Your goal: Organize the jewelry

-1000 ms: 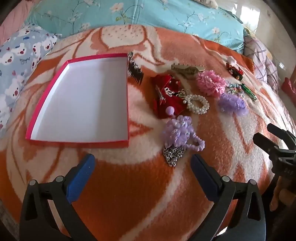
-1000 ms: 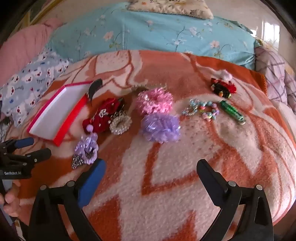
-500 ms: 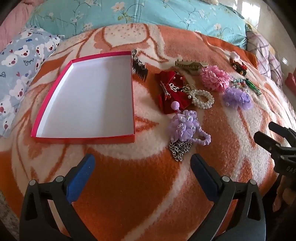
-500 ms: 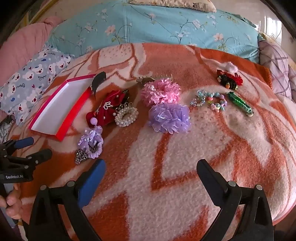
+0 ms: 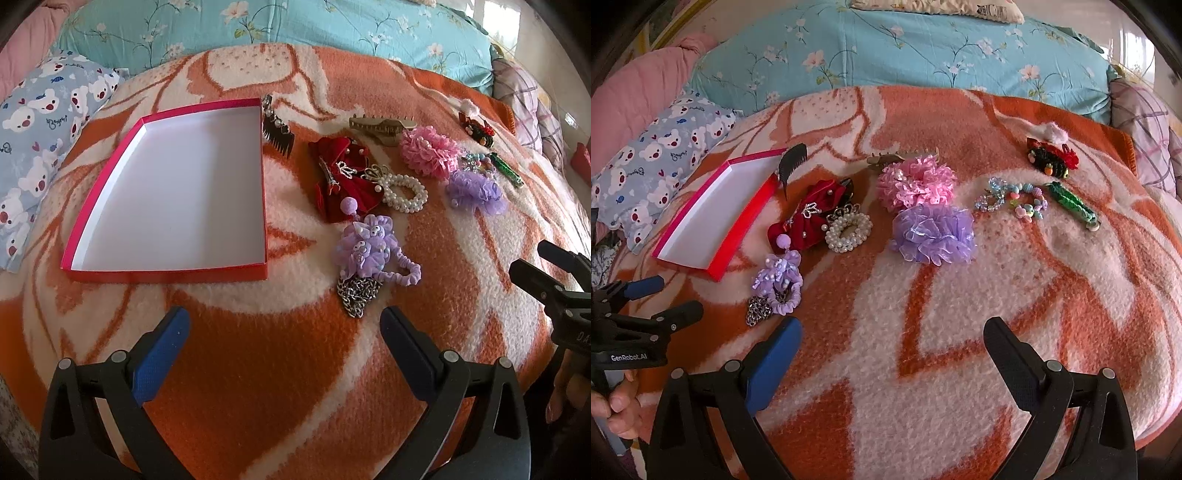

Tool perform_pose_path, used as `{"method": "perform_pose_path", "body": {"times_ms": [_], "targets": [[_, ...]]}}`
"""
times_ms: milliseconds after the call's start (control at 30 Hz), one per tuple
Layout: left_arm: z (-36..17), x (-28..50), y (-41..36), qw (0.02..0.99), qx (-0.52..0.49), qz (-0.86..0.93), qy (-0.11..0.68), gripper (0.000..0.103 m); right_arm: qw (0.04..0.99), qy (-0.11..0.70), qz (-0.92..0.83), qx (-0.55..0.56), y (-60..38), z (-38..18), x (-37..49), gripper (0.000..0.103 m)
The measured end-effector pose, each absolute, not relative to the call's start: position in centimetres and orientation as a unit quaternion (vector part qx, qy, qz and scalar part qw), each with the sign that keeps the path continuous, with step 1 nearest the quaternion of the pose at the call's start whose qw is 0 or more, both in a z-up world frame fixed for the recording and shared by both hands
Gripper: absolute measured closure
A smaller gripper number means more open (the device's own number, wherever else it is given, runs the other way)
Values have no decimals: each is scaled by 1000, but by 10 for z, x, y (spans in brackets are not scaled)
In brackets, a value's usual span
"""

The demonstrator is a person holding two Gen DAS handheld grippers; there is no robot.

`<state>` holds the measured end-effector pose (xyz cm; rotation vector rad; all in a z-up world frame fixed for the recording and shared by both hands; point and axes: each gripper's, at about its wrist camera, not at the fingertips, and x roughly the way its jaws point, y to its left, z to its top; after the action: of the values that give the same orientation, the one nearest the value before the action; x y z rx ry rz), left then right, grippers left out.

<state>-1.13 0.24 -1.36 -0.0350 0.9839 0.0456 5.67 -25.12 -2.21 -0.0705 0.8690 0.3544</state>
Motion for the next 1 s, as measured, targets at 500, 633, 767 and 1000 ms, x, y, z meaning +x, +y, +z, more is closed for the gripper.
{"method": "perform_pose_path", "body": {"times_ms": [500,633,767,1000], "targets": [[-14,-10,-1,880,-11,23,474,0,892,418,171,-28,-254,-20,57,3],[-14,-9,-2,880,-9,22,474,0,892,417,172,-28,-254,-20,57,3],[-13,-8,-3,880,-5,22,474,0,892,418,172,-26,-254,-21,57,3],[-14,-7,-5,880,-4,21,475,0,892,417,172,-26,-254,-20,58,3]]}}
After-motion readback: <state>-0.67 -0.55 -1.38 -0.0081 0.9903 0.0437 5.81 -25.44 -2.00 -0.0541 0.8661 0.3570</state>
